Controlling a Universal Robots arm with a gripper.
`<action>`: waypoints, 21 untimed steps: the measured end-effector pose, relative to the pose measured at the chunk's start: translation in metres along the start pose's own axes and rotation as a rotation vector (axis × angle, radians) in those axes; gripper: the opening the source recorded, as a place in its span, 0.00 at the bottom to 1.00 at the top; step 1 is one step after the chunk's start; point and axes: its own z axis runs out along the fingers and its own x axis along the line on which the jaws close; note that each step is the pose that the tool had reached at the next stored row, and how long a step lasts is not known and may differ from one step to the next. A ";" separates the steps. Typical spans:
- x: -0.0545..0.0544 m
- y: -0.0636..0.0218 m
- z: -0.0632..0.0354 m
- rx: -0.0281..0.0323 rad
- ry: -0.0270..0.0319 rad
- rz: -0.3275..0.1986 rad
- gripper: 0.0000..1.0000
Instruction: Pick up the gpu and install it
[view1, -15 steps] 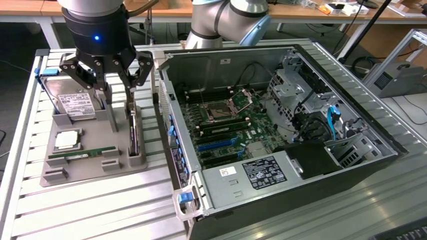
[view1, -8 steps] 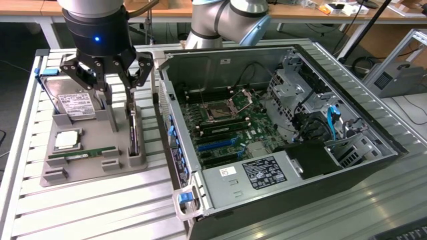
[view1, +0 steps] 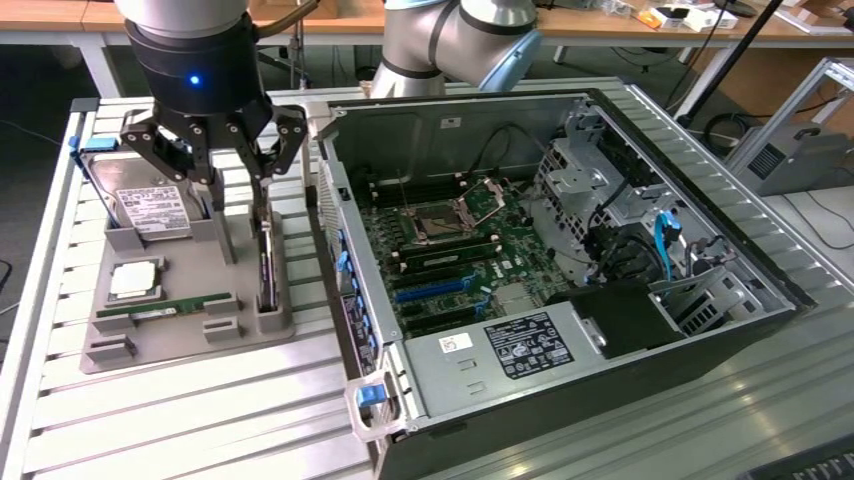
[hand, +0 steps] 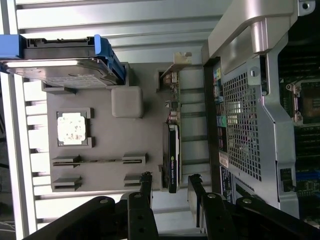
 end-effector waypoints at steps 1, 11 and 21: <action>0.000 0.0000 0.0002 0.0000 0.0000 0.000 0.42; 0.000 -0.0005 0.0021 0.0000 -0.0001 0.000 0.42; 0.000 -0.0010 0.0053 0.0000 0.0000 0.000 0.42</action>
